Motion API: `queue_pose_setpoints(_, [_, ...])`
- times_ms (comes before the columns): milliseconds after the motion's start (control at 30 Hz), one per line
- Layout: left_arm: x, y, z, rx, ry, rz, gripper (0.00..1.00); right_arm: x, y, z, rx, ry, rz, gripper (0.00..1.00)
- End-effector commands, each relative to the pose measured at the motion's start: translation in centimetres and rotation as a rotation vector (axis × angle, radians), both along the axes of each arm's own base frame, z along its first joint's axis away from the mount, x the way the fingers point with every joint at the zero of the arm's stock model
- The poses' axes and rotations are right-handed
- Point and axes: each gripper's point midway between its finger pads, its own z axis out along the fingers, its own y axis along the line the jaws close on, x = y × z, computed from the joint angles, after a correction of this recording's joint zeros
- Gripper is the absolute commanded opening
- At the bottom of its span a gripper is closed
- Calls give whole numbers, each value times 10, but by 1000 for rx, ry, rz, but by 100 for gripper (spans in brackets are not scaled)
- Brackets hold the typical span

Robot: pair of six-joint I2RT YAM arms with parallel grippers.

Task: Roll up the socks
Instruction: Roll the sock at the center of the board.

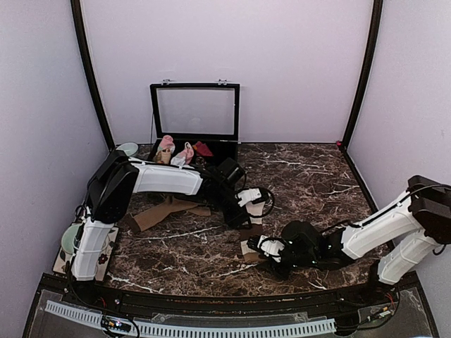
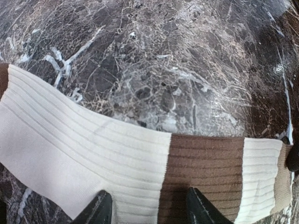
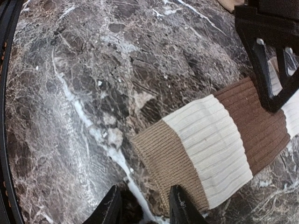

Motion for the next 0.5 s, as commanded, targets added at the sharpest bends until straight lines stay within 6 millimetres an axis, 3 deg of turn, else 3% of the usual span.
queue_pose_setpoints(0, [6, 14, -12, 81, -67, 25, 57, 0, 15, -4, 23, 14, 14, 34])
queue_pose_setpoints(200, [2, 26, 5, 92, -117, 6, 58, 1, 38, -8, 42, 44, 54, 29])
queue_pose_setpoints(333, [-3, 41, 36, 56, -124, 6, 60, 3, 49, -4, 68, 56, 52, 24])
queue_pose_setpoints(467, [-11, 68, 67, -7, -74, 15, 61, 1, 44, -9, 64, 78, 33, 20])
